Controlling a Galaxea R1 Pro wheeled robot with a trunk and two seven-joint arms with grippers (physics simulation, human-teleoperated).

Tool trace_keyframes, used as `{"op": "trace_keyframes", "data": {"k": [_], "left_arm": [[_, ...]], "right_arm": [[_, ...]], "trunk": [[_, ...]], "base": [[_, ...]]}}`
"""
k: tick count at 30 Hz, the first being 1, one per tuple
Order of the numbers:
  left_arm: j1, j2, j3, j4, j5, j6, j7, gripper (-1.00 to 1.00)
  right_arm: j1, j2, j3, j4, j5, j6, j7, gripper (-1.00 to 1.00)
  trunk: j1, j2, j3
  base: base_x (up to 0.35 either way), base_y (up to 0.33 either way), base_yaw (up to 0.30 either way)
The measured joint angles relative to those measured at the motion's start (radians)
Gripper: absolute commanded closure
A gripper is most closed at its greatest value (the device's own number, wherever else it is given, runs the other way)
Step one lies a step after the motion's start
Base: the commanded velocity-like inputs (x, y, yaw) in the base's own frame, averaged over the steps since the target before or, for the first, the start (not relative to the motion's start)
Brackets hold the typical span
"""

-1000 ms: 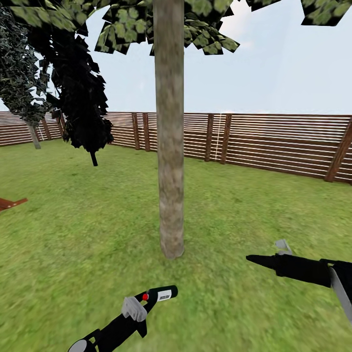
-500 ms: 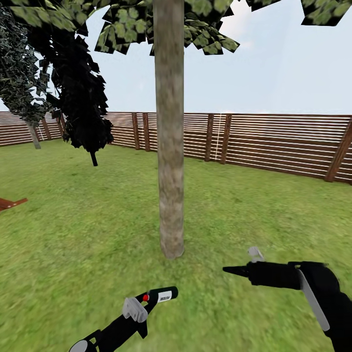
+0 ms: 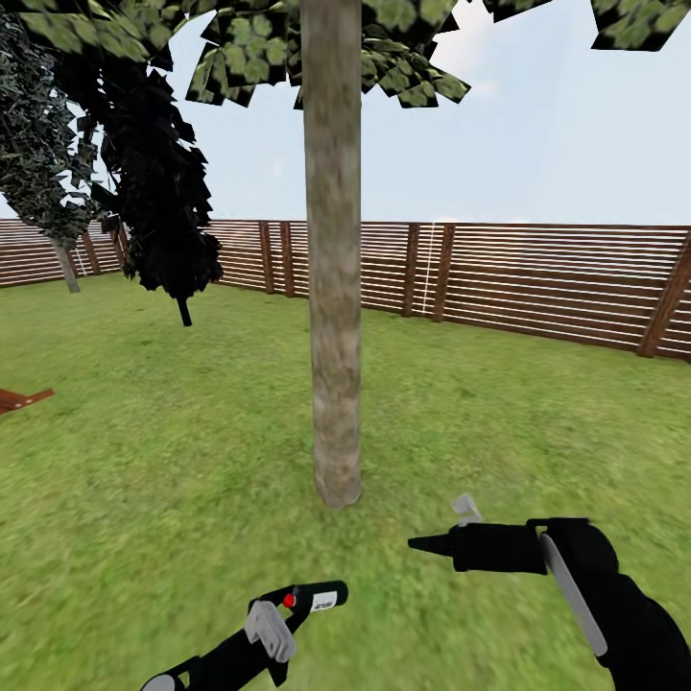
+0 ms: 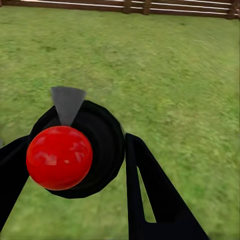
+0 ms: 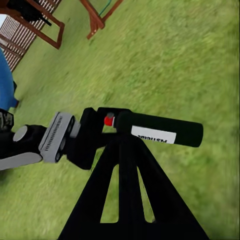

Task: In the garden, pick up the pesticide atomizer on the floor and spray pesticide onto both trees until each tree trunk is fully covered.

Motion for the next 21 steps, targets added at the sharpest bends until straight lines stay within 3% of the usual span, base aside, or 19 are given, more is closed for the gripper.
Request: {"op": "trace_keyframes", "data": {"k": [4,7,9,14,18,21], "left_arm": [[0.001,0.0,-0.007,-0.003,-0.012,-0.003,-0.003,1.0],[0.001,0.0,-0.049,-0.005,-0.016,-0.005,-0.003,1.0],[0.001,0.0,-0.071,-0.005,-0.025,-0.005,-0.003,1.0],[0.001,0.0,-0.083,-0.004,-0.074,-0.002,-0.001,1.0],[0.001,-0.001,-0.085,-0.003,-0.082,-0.001,0.0,1.0],[0.001,-0.001,-0.085,-0.002,-0.084,0.0,0.0,1.0]], "right_arm": [[-0.001,0.011,0.015,0.006,0.0,0.0,-0.052,1.0],[-0.001,0.023,0.024,0.014,0.001,0.0,-0.073,1.0],[-0.001,0.036,0.054,0.022,0.002,-0.001,-0.11,1.0],[-0.001,0.08,0.096,0.027,0.002,-0.002,-0.213,1.0],[-0.001,0.104,0.185,0.033,0.004,-0.002,-0.267,1.0],[0.0,0.117,0.212,0.042,-0.002,-0.002,-0.31,1.0]], "trunk": [[0.0,0.0,0.0],[0.0,0.0,0.0],[0.0,0.0,0.0],[0.0,0.0,0.0],[0.0,0.0,0.0],[0.0,0.0,0.0]], "base": [[0.0,0.0,0.0],[0.0,0.0,0.0],[0.0,0.0,0.0],[0.0,0.0,0.0],[0.0,0.0,0.0],[0.0,0.0,0.0]]}}
